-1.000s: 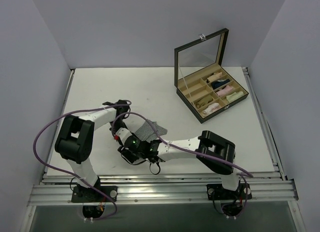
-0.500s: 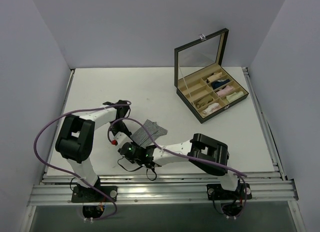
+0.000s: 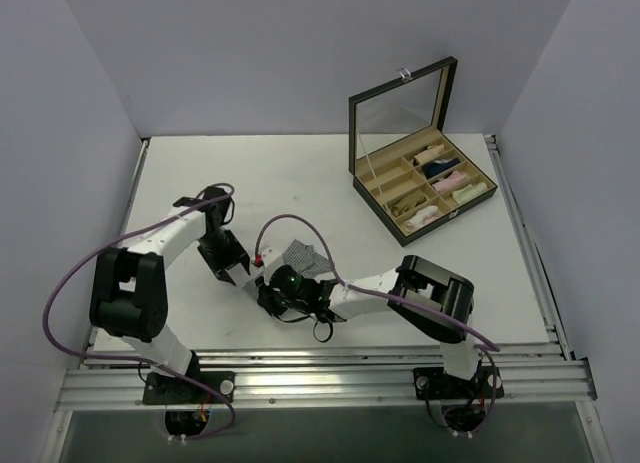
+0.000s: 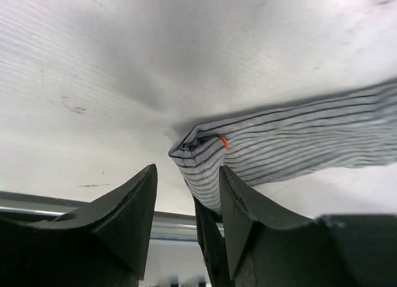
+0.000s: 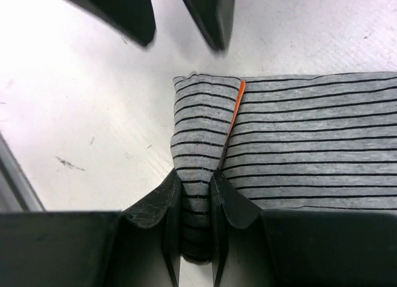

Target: Roll the underwear

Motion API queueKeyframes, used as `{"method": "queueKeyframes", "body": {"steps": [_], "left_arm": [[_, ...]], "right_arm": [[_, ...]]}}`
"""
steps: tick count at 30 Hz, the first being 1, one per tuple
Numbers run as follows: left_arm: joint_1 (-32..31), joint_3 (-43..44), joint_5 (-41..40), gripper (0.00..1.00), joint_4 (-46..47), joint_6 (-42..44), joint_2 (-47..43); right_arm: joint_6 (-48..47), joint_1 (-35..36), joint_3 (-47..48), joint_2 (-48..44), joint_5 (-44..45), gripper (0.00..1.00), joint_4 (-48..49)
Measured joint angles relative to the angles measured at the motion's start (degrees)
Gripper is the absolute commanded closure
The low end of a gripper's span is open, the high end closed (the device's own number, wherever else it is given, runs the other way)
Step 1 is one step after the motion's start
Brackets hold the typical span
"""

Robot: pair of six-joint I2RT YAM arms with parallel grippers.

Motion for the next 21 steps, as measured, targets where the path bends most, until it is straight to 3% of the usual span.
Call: {"method": "queueKeyframes", "body": {"steps": [3, 8, 19, 21], "left_arm": [[1.9, -0.6, 0.0, 0.44, 2.0, 0.2, -5.5], [-0.2, -6.0, 2.0, 0.41, 8.0, -0.5, -10.6], [-2.5, -11.6, 3.4, 0.38, 12.7, -1.8, -10.5], [-2.9, -11.8, 3.3, 0.43, 13.0, -1.8, -9.9]], "right_arm": [[3.2, -1.9, -2.3, -0.1, -4.7, 1.0, 4.3], [7.0, -4.3, -3.9, 0.1, -10.3, 1.0, 7.8], [10.1, -5.9, -4.0, 1.5, -14.7, 1.0, 10.9], [10.5, -6.0, -4.0, 1.6, -14.8, 1.0, 11.0]]}}
